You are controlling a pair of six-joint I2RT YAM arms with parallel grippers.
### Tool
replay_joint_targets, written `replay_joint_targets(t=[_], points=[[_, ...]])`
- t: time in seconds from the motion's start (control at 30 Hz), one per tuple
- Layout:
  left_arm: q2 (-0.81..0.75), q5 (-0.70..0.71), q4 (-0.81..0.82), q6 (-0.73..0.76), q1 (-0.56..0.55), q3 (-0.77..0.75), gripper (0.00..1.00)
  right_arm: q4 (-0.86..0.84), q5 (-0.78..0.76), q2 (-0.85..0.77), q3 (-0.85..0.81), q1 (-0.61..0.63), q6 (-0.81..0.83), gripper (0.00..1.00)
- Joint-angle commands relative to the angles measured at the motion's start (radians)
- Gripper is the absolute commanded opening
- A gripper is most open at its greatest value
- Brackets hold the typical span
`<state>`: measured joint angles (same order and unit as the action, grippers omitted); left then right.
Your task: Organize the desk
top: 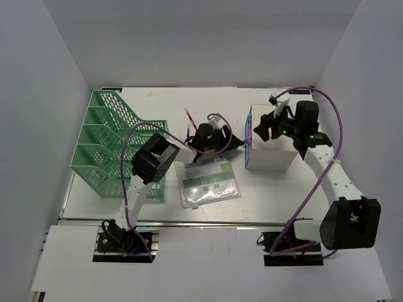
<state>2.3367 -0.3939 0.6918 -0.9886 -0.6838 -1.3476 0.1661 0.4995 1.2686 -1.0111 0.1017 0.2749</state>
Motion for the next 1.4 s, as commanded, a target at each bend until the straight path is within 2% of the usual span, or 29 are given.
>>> replay_joint_targets(t=[0.0, 0.2, 0.5, 1.07, 1.17, 1.3, 1.37], points=[[0.001, -0.023, 0.064, -0.054, -0.003, -0.054, 0.59, -0.06, -0.012, -0.02, 0.012, 0.004, -0.014, 0.66], [0.042, -0.019, 0.075, -0.084, -0.003, -0.093, 0.59, -0.046, 0.024, 0.012, 0.003, 0.009, -0.009, 0.62], [0.084, -0.026, 0.081, -0.134, -0.003, -0.134, 0.55, -0.053, 0.019, 0.008, 0.014, 0.01, -0.005, 0.62], [0.156, -0.034, 0.207, -0.285, -0.022, -0.153, 0.48, -0.063, 0.013, 0.012, 0.022, 0.01, -0.008, 0.6], [0.162, -0.034, 0.222, -0.301, -0.031, -0.156, 0.45, -0.063, 0.011, 0.015, 0.025, 0.01, -0.008, 0.6], [0.165, -0.04, 0.244, -0.32, -0.031, -0.159, 0.3, -0.063, 0.005, 0.015, 0.028, 0.009, -0.008, 0.59], [0.165, -0.04, 0.259, -0.332, -0.031, -0.153, 0.26, -0.063, 0.001, 0.018, 0.028, 0.01, -0.008, 0.59]])
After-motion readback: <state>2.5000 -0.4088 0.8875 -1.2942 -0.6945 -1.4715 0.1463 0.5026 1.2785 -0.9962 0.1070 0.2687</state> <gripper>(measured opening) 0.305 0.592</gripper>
